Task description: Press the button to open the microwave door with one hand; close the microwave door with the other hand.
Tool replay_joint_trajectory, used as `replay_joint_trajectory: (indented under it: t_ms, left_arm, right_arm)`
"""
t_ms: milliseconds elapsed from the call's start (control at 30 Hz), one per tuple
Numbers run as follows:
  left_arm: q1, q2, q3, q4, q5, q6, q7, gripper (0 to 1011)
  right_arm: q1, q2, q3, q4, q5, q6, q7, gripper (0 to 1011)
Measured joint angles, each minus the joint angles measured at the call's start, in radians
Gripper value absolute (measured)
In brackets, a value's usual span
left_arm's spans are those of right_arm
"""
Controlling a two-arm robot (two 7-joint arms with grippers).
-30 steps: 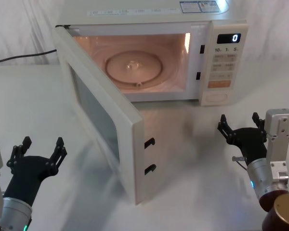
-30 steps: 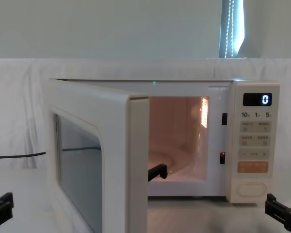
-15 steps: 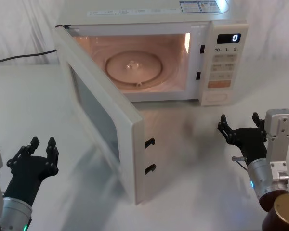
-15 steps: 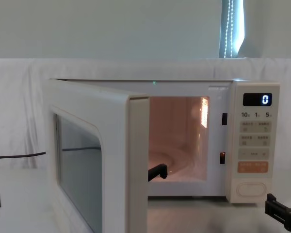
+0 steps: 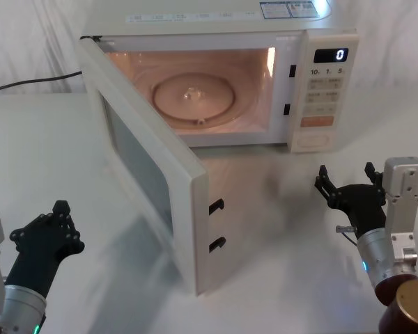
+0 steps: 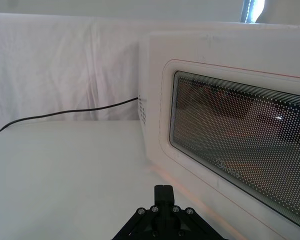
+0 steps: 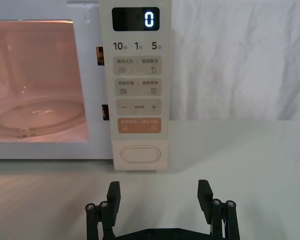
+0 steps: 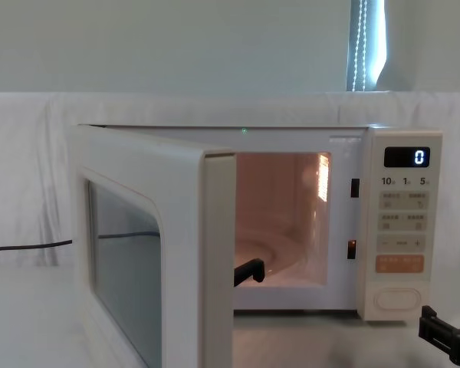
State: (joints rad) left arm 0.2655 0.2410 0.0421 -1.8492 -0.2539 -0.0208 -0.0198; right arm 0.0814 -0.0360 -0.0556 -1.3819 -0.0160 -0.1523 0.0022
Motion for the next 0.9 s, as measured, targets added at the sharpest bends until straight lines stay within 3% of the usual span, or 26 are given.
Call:
replay_joint_trajectory:
  t_ms: [200,400,600,900]
  left_arm:
    - [0.0,0.0,0.0,0.0,0.001,0.0,0.0,0]
    - [-0.015,0.003,0.01,-0.001,0.014,0.007,-0.042,0]
    - [-0.052,-0.015,0.003,-0.004,-0.008,0.043,-0.081,0]
    - [-0.099,-0.021,0.006,-0.007,0.005,0.057,-0.109,0]
  right_arm:
    - [0.0,0.0,0.0,0.0,0.0,0.0,0.0,1000]
    - [0.0,0.0,0.0,0.0,0.0,0.0,0.0,1000]
    - [0.0,0.0,0.0,0.0,0.0,0.0,0.0,1000]
    - [0.0,0.0,0.0,0.0,0.0,0.0,0.0,1000]
